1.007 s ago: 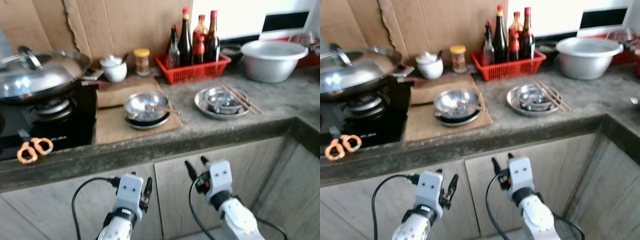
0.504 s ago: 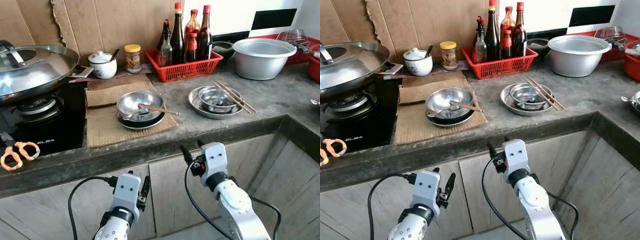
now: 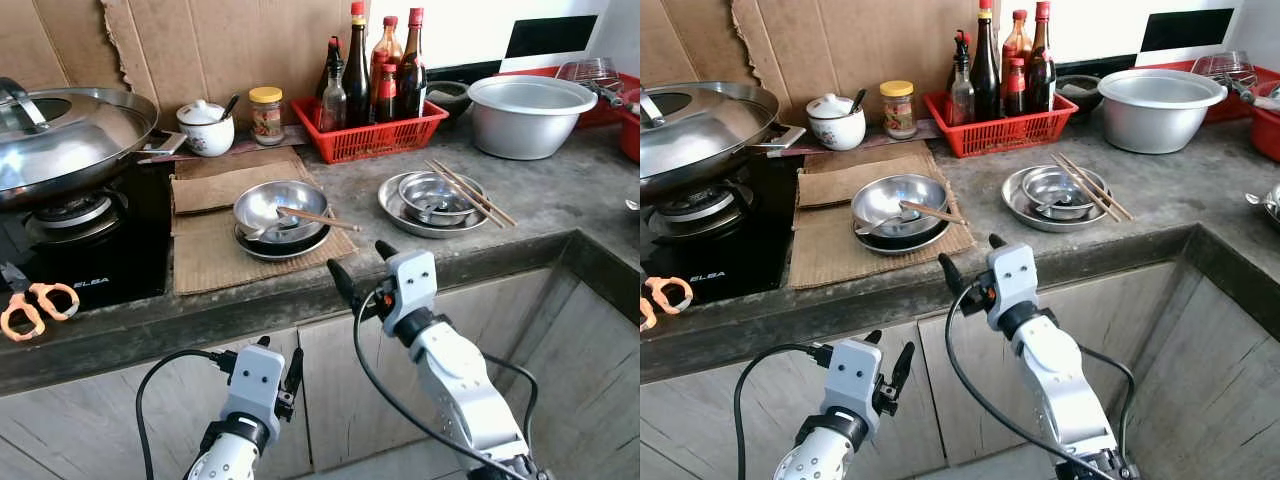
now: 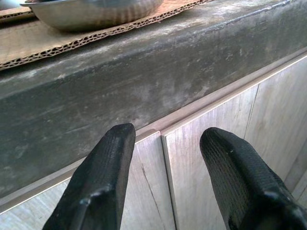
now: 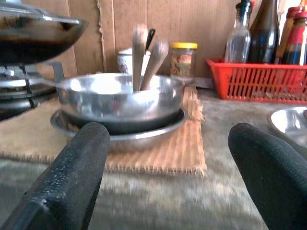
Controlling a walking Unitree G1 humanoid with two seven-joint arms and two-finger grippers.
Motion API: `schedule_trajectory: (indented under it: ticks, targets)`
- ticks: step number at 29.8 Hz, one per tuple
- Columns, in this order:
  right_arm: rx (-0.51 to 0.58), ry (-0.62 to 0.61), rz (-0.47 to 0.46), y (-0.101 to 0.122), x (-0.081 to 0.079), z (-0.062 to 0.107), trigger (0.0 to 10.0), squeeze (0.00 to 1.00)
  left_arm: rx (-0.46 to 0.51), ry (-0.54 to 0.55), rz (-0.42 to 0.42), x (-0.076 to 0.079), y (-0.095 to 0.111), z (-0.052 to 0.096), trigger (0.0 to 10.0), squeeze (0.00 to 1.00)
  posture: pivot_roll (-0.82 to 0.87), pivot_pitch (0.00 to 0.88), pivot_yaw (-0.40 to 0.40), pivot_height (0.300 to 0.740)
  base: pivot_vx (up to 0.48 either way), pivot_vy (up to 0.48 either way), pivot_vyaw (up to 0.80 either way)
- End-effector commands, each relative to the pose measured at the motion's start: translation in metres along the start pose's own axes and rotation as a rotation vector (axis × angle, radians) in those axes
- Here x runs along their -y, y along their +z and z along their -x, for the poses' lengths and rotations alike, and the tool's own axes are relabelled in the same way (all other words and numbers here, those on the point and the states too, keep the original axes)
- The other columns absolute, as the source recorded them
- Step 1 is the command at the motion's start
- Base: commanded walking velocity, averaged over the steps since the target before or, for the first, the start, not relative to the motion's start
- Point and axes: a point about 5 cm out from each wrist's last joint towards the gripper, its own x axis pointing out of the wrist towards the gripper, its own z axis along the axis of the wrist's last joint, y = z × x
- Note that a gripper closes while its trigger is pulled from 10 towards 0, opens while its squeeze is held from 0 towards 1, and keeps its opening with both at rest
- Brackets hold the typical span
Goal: Kitchen organization
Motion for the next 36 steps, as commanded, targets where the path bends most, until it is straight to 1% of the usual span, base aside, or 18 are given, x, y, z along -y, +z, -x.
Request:
schedule_trajectory:
  ticks: [1, 2, 4, 7, 11, 18, 24, 36]
  targets:
    - [0.024, 0.012, -0.009, 0.005, 0.000, -0.006, 10.0, 0.00, 0.026, -0.006, 0.006, 0.001, 0.005, 0.001, 10.0, 0.00, 0.07, 0.016, 0.016, 0.740, 0.000, 0.000, 0.00]
    - [0.024, 0.012, -0.009, 0.005, 0.000, -0.006, 10.0, 0.00, 0.026, -0.006, 0.006, 0.001, 0.005, 0.001, 10.0, 0.00, 0.07, 0.016, 0.016, 0.740, 0.000, 0.000, 0.00]
    - [0.031, 0.017, 0.001, 0.007, 0.000, -0.013, 10.0, 0.00, 0.035, -0.011, 0.006, 0.001, 0.005, 0.001, 10.0, 0.00, 0.08, 0.014, 0.013, 0.740, 0.000, 0.000, 0.00]
    - [0.034, 0.021, -0.002, 0.008, 0.000, -0.016, 10.0, 0.00, 0.037, -0.012, 0.005, 0.001, 0.005, 0.001, 10.0, 0.00, 0.08, 0.014, 0.011, 0.740, 0.000, 0.000, 0.00]
    - [0.052, 0.030, 0.003, 0.012, -0.001, -0.024, 10.0, 0.00, 0.076, -0.044, -0.001, 0.005, 0.010, 0.001, 10.0, 0.00, 0.08, 0.011, 0.004, 0.740, 0.000, 0.000, 0.00]
    - [0.077, 0.034, 0.002, 0.019, 0.000, -0.034, 10.0, 0.00, 0.075, -0.049, -0.001, 0.007, 0.009, 0.001, 10.0, 0.00, 0.08, 0.005, -0.003, 0.740, 0.000, 0.000, 0.00]
    - [0.092, 0.041, -0.004, 0.022, -0.001, -0.040, 10.0, 0.00, 0.080, -0.051, -0.001, 0.008, 0.009, 0.000, 10.0, 0.00, 0.08, 0.001, -0.007, 0.740, 0.000, 0.000, 0.00]
    - [0.097, 0.081, -0.019, 0.023, -0.009, -0.049, 10.0, 0.00, 0.078, -0.050, 0.003, 0.009, 0.008, -0.001, 10.0, 0.00, 0.08, 0.000, -0.010, 0.740, 0.000, 0.000, 0.00]
